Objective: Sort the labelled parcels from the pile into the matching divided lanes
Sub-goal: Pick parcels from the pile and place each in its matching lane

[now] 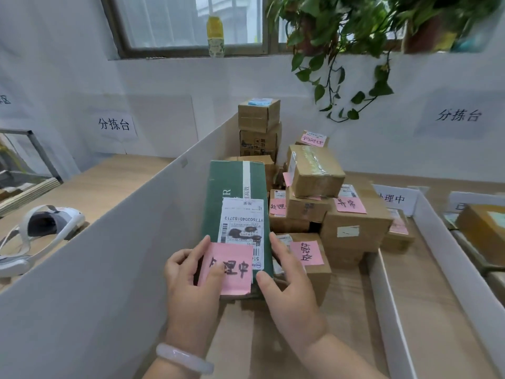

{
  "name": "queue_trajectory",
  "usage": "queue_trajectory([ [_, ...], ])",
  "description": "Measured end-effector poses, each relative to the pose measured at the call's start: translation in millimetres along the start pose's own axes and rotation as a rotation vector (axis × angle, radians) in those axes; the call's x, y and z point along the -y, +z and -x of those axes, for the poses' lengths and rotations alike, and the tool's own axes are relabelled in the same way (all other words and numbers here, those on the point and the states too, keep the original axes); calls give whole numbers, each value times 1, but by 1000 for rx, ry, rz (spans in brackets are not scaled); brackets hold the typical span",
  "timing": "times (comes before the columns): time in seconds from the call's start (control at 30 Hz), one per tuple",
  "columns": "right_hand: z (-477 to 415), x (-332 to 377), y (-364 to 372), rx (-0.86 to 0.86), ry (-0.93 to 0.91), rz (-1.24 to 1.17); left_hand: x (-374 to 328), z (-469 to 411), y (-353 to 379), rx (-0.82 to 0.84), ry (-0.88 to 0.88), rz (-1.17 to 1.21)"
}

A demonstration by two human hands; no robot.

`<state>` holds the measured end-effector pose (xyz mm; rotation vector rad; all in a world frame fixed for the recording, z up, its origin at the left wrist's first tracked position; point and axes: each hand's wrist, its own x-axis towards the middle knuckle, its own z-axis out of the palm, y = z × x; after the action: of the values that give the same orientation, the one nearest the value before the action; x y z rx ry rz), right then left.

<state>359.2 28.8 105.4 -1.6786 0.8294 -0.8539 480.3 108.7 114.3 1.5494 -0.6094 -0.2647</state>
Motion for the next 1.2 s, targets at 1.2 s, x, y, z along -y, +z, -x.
queue_trajectory([
  [1.2,141,-140,-388,-251,498,29,14,254,312,764,-251,-158],
])
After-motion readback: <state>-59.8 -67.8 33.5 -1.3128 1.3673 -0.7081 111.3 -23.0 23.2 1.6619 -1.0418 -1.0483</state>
